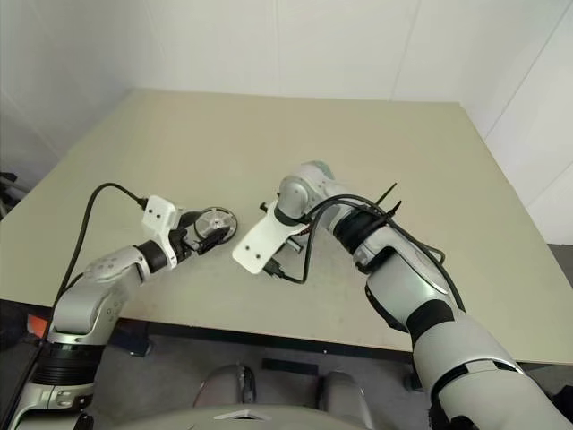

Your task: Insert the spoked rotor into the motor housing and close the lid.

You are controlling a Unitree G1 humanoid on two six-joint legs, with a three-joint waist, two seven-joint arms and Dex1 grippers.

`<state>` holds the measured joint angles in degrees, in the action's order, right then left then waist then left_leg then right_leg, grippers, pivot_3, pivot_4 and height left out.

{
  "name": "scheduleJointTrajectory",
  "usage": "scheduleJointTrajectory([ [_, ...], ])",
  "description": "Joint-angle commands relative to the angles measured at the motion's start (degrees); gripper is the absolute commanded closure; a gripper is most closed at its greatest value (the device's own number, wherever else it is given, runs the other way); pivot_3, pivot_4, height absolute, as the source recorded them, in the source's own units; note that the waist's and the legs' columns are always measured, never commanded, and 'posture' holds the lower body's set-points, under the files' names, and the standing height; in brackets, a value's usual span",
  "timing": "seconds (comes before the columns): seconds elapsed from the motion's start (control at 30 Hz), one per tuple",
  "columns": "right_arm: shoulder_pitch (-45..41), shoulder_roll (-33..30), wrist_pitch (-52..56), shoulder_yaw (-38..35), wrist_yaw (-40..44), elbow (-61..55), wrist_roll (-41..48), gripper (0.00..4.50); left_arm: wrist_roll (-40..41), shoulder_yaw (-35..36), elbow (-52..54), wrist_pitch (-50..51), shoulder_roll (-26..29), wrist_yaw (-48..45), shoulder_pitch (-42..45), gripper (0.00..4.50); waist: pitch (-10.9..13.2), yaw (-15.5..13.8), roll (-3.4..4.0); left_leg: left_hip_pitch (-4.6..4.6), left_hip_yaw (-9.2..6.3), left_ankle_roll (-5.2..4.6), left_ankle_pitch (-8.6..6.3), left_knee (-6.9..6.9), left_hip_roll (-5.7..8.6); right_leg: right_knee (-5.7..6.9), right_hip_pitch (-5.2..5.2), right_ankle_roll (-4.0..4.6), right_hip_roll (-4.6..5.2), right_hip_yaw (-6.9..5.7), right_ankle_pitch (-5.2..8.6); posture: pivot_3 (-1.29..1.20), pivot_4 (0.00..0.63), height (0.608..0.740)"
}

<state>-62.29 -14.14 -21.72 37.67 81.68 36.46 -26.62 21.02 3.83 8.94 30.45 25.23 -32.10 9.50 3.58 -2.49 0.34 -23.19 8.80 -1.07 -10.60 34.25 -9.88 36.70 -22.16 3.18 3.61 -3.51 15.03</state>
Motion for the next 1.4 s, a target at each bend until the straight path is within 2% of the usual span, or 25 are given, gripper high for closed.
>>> scheduleJointTrajectory([
  [0.03,-0.25,-1.66,8.14,-4.73,2.62,-7.11,5.2,3.59,-0.33,-0.77,-0.53,-1.31,0.07,-1.16,2.39,0.0,0.01,-0.24,-0.01,0.01,0.0,0.04,-0.01,0.0,-0.02,0.0,0.02,0.01,-0.01,-0.02,0.0,0.0,0.0,0.74],
  [0.27,0.7,-3.6,15.44,-6.83,0.18,-10.7,6.5,3.59,-0.77,-2.32,-2.99,-1.97,0.25,-3.09,4.95,0.0,0.02,-0.38,-0.03,0.2,0.0,0.36,0.01,0.03,-0.02,0.0,0.19,0.03,0.0,-0.02,0.0,0.0,0.0,0.74],
  [0.73,5.78,-1.28,13.43,0.9,-4.73,-9.88,2.01,3.59,-1.55,-1.63,-3.9,-2.45,1.81,-4.91,5.86,0.0,0.02,-0.37,-0.04,0.31,-0.01,0.41,0.05,0.03,-0.03,0.03,0.26,0.05,-0.01,-0.02,-0.01,0.0,0.0,0.74],
  [1.13,-3.39,4.97,2.93,5.51,-12.21,10.53,-4.13,3.59,-0.82,0.91,-1.04,-1.98,3.71,-4.0,1.95,0.0,0.02,-0.12,-0.04,0.34,-0.02,0.46,0.07,0.05,-0.04,0.09,0.28,0.08,0.0,-0.02,-0.02,0.0,0.0,0.74],
  [1.4,-7.18,5.49,-3.3,5.87,-13.87,17.93,-6.54,3.59,-0.73,1.65,0.4,-1.54,3.65,-3.43,0.65,0.0,0.03,-0.2,-0.03,0.35,-0.02,0.47,0.08,0.06,-0.03,0.11,0.3,0.1,0.0,-0.02,-0.04,0.0,0.0,0.74],
])
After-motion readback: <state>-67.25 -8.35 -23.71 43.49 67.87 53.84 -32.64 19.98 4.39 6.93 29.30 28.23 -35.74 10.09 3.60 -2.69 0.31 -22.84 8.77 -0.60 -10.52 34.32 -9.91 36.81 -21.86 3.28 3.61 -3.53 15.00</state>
